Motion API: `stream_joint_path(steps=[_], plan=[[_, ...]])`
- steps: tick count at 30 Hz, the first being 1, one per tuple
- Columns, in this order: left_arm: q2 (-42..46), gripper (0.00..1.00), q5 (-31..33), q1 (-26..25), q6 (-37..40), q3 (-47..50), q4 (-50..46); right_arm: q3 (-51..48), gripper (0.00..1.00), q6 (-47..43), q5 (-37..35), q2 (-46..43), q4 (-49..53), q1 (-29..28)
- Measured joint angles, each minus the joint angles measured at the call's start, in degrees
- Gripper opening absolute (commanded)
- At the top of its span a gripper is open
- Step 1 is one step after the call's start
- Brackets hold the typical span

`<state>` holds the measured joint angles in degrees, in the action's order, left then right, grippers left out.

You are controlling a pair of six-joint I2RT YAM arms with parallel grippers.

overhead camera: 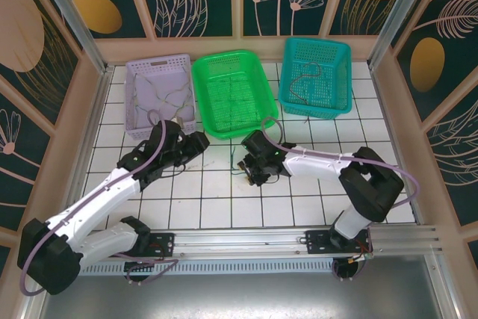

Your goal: Untangle the cables

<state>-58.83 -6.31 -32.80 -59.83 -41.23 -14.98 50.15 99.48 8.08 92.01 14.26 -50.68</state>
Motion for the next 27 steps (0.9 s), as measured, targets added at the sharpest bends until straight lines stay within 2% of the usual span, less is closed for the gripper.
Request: stream_joint_path(steps=[2,7,11,16,17,19,20,23,27], plan=[[0.7,0.51,-0.4,0.0,0.3,0.0,0.0,0.1,0.31,2.6,-0.1,0.9,-0.6,0.0],[1.5,0.51,-1.0,0.0,1.1,0.0,-0.1,-0.3,0.31,7.0,-0.4,1.7,-1.4,0.0],[1.5,0.51,-1.4,0.0,1.7,0.0,-0.2,-1.5,0.29,9.0,-0.6,2.1,-3.4,0.4],[1.4,0.51,-1.9,0.0,2.6,-0.3,-0.6,-1.6,0.23,10.3,-0.3,4.5,-4.9,0.8],[1.4,0.51,-2.0,0.0,2.8,-0.5,-0.7,-1.6,0.2,10.4,-0.3,4.5,-4.9,0.8],[1.4,0.51,-2.2,0.0,3.0,-0.8,-0.8,-1.6,0.06,10.7,-0.3,4.6,-5.0,0.8],[1.4,0.51,-2.3,0.0,3.2,-1.0,-0.8,-1.6,0.0,10.6,-0.5,4.7,-5.0,0.8],[1.4,0.53,-2.6,0.0,3.5,-1.3,-1.3,-1.0,0.0,9.0,-1.2,4.7,-4.2,0.7],[0.9,0.58,-3.7,0.0,3.6,-2.6,-2.0,4.0,0.0,-1.0,-7.6,2.8,4.5,0.2]])
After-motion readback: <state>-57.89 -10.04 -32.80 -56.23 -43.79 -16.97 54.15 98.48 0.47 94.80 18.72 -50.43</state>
